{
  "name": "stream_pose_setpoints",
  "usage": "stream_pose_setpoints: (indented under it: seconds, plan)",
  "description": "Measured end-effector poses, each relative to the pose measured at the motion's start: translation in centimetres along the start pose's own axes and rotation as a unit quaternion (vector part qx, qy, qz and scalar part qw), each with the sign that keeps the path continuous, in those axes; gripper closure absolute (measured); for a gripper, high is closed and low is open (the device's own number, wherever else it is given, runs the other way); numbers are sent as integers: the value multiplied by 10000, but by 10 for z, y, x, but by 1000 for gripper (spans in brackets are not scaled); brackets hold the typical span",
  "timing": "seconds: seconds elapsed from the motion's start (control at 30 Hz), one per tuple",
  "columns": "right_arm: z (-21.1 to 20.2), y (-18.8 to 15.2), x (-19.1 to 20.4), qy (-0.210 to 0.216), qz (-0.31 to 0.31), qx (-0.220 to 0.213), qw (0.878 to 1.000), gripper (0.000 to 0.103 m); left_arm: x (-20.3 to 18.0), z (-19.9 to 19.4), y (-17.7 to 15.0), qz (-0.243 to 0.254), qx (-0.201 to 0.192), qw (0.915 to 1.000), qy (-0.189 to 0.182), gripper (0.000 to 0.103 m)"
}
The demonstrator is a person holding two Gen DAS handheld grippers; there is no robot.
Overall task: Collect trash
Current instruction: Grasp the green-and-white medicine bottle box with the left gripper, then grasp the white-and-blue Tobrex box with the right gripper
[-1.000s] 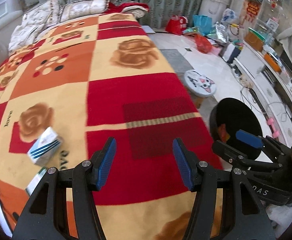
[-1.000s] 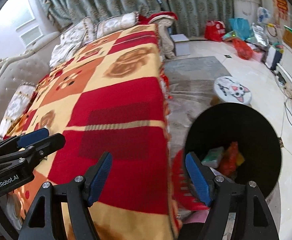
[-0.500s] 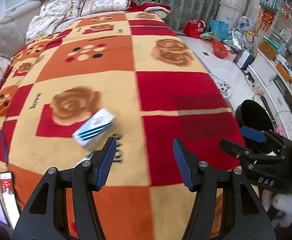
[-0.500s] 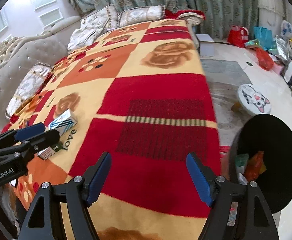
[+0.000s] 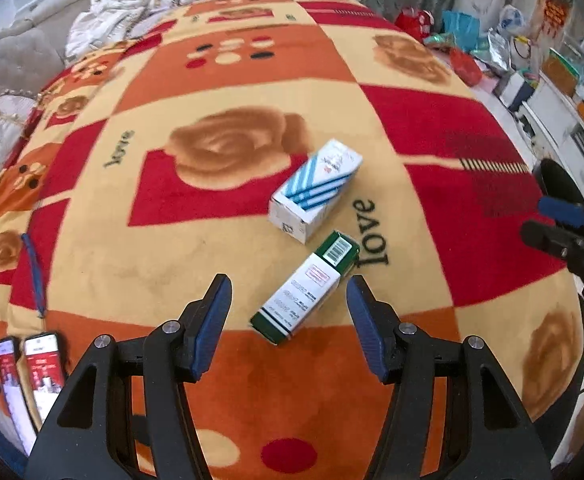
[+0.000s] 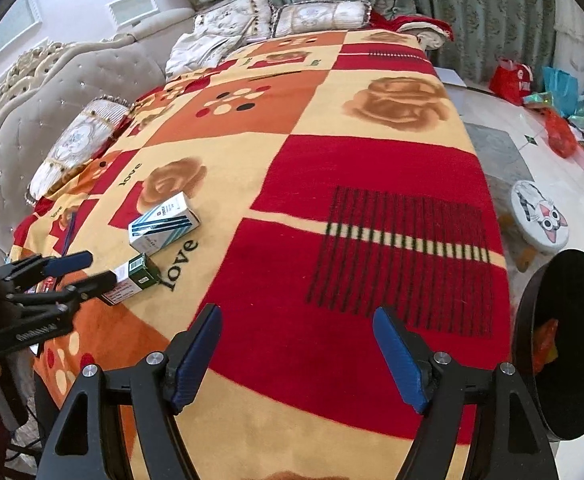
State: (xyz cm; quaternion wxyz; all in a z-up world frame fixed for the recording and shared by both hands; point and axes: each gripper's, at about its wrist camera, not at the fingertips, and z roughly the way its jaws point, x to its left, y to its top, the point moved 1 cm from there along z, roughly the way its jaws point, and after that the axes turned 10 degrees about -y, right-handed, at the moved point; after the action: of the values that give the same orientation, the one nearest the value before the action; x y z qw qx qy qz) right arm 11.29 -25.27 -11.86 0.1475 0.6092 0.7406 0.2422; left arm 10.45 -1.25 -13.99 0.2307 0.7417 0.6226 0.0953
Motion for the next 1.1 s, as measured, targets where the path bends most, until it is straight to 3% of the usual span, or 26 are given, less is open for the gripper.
stream_pose_setpoints:
  seconds: [0.13,0.17,0.2,0.37,0.47,0.7,0.8,1.1]
  plan:
    - [1,1,5,-16,-62,30,10000,27,-1,15,0,16,109,9999,-110,45]
    - [2,2,6,-17,-75,39,10000,27,-1,17,0,-18,119,9999,-117,48]
    - [4,3,8,-13,-91,49,9999,27,1,18,0,-63,132,9998,-144,62]
    - [14,9,22,159,-207,81,9996,27,7,9,-3,-205,171,9989,-377,74]
    - [24,16,41,380,-431,84,9983,24,16,-8,-6,-258,50,9993,-260,80]
    - [50,45,97,907,-908,70,9917,18,52,-26,-10,-620,-113,9980,-30,82]
    - [61,56,115,960,-935,104,9909,15,63,-24,-13,-815,-131,9965,107,82]
    - [99,67,149,803,-1006,339,9911,12,74,0,-18,-1203,39,9927,7,81]
